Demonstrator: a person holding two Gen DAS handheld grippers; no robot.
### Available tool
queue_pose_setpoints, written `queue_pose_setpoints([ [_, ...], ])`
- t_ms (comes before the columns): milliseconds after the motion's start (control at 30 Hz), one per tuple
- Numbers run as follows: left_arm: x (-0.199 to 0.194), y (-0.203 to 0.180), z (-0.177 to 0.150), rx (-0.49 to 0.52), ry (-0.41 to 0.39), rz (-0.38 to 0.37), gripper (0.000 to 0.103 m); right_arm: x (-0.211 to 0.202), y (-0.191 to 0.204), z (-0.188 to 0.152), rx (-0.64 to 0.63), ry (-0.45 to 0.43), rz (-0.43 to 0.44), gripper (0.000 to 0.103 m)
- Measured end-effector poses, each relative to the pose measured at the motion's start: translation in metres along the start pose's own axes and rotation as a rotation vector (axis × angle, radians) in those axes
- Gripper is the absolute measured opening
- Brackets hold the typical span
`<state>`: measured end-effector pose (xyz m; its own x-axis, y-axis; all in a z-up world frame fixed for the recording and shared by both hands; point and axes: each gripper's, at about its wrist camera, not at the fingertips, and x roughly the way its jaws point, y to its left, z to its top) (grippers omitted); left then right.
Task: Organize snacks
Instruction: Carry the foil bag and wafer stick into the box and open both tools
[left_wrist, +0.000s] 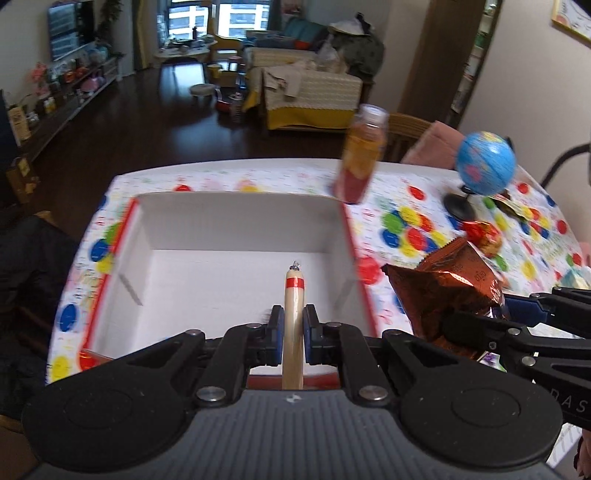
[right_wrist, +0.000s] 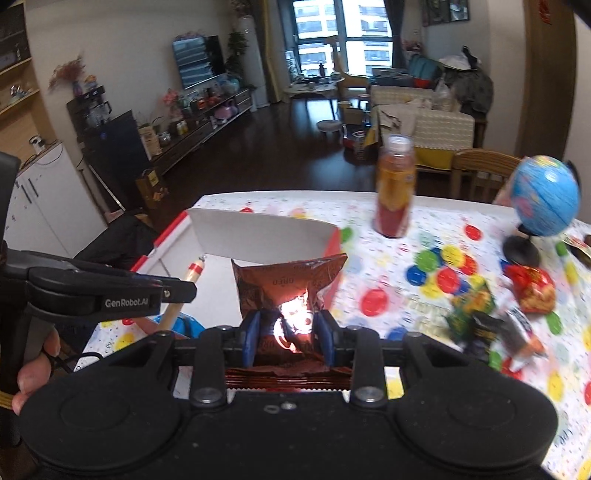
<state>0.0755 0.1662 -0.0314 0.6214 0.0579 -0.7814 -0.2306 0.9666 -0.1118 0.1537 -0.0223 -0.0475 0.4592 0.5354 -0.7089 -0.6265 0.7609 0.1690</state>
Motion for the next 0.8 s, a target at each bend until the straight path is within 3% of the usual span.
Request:
queue_pose_setpoints([
  [433, 0.042, 0.087, 0.018, -0.059, 0.048, 0.113, 0.01, 0.084, 0.049, 0.02, -0.064, 0.08, -0.014, 0.032],
  [800, 0.092, 0.104, 0.017, -0.047, 0.135, 0.119, 0.01, 0.136, 0.051, 0.018, -0.056, 0.161, -0.015, 0.032],
])
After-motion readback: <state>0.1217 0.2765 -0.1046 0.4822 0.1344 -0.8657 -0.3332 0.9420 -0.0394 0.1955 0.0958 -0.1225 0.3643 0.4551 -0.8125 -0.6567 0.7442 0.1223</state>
